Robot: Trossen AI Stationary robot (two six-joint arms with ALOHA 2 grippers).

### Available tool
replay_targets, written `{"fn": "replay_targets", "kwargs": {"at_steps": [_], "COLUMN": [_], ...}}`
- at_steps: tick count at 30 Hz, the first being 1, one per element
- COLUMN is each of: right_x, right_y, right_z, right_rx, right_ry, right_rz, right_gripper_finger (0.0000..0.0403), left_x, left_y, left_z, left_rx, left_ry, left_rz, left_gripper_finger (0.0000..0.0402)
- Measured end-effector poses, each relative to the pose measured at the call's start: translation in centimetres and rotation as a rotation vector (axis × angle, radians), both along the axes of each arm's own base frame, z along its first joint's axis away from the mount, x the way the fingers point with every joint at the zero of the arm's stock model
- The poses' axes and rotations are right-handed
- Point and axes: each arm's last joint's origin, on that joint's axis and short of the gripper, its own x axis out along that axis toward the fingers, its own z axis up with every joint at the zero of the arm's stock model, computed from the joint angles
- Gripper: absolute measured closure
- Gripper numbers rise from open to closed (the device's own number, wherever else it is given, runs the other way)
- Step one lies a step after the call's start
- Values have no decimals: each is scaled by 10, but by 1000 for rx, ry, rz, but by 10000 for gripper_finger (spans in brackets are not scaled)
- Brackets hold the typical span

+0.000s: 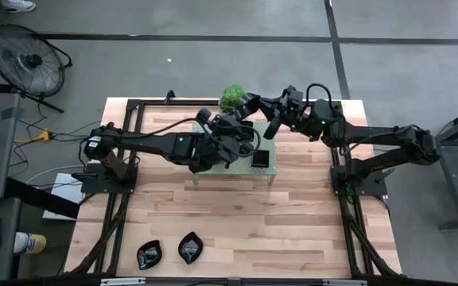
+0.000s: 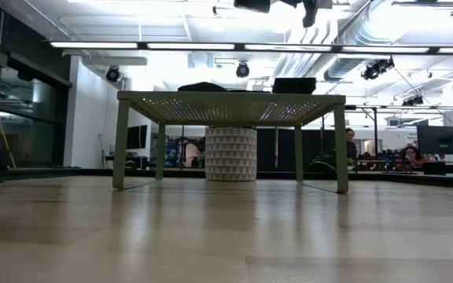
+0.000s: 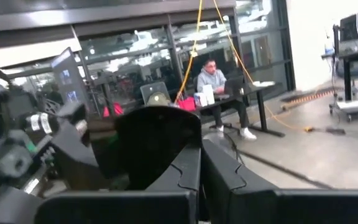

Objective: Pick & Place Mini shaped plates
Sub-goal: Stack the black distorted square plate on the other black distorted square plate on the shelf

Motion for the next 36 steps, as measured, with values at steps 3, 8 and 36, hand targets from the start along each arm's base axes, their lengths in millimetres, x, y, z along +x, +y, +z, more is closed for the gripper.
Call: {"fn": "replay_targets", "kwargs": {"at_steps": [3, 8, 36], "right_x": [-2, -5, -17], "right_y": [-4, -10, -50], "right_z": [-3, -3, 11], "right_rx": [28, 47, 392], "right_ry": [24, 43, 297], "right_rz": [1, -9, -182], "right_gripper_finger": [402, 403, 403], "left_x": [-1, -6, -135], "left_y": [0, -4, 15], "left_z": [0, -1, 24], "left_rx": [17, 39, -25], "left_ry": [8, 54, 167], "left_rz": [27, 33, 197], "left_gripper_finger": [263, 258, 259]}}
